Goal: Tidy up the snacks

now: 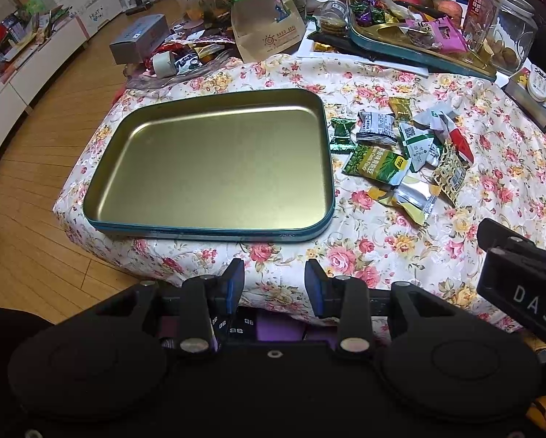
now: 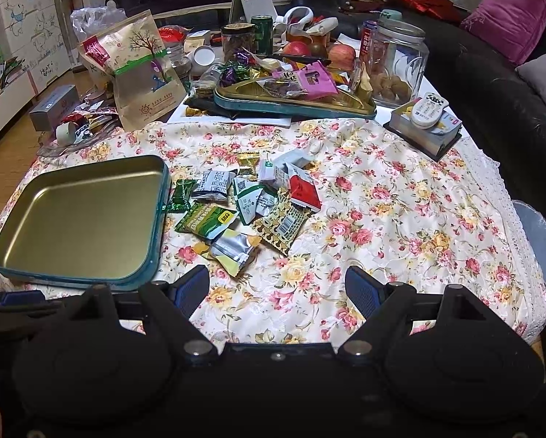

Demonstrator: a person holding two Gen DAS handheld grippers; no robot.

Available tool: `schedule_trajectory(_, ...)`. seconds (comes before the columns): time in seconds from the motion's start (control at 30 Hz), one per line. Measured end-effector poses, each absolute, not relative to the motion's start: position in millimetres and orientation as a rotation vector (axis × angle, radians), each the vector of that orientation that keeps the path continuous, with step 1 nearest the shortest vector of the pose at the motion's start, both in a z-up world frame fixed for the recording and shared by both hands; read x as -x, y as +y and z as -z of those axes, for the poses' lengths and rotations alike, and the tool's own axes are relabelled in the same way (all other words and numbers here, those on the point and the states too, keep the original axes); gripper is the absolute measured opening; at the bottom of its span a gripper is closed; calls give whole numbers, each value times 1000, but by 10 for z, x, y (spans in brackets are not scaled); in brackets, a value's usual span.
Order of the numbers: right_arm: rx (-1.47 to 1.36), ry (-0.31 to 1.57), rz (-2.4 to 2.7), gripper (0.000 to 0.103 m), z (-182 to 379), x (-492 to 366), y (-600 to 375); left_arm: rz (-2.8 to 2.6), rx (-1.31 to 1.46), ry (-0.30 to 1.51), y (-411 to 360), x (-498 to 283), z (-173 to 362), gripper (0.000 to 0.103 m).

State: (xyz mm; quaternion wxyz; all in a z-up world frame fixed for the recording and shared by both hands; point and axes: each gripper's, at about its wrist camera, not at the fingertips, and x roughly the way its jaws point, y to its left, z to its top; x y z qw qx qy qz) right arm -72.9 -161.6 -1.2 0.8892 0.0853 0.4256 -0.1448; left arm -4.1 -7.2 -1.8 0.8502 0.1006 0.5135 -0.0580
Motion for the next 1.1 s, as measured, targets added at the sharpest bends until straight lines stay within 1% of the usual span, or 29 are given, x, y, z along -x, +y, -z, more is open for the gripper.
schedule_trajectory(1.1,-196,941,295,85,96,622,-1632,125,-162,1126,-66,-34,37,46)
